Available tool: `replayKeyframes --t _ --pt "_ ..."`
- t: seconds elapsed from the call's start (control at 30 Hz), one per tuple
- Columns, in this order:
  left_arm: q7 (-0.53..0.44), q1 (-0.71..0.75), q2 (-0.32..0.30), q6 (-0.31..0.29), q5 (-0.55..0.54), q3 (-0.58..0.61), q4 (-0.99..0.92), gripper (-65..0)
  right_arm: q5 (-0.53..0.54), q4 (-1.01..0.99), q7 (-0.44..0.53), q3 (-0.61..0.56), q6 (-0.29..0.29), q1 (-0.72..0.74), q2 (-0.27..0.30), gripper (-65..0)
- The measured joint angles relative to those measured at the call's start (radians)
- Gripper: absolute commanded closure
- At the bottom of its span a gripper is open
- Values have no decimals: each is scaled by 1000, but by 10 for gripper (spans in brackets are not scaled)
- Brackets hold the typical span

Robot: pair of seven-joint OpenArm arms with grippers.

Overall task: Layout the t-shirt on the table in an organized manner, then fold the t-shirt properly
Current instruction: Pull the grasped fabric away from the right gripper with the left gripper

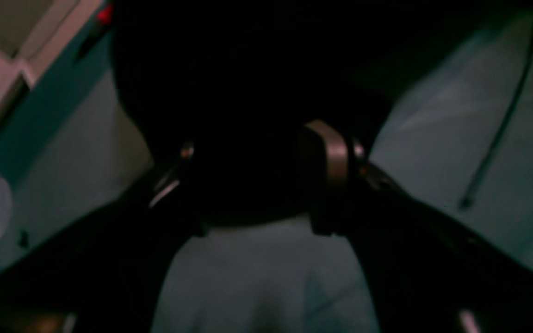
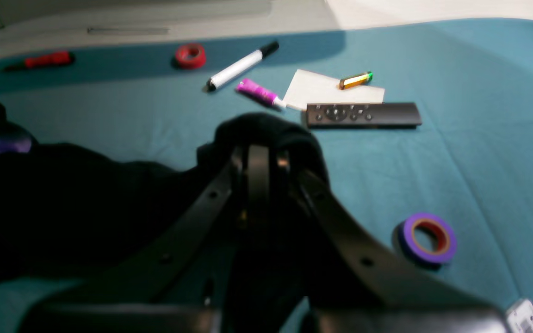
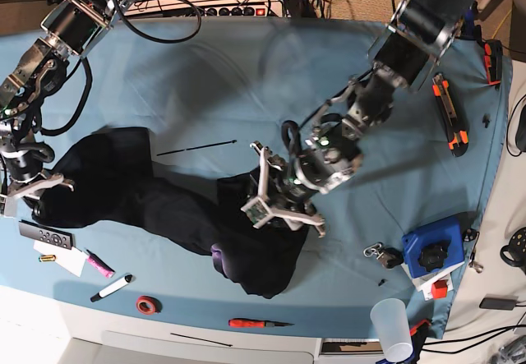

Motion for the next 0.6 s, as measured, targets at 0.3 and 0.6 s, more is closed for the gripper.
replayKeyframes --t 0.3,0.6 --pt "-42 -105 60 131 51 58 -287 -311 0 0 -11 0 3 -10 0 0" --pt "-75 -100 62 45 47 58 -352 -218 -1 0 -12 0 3 -10 0 0"
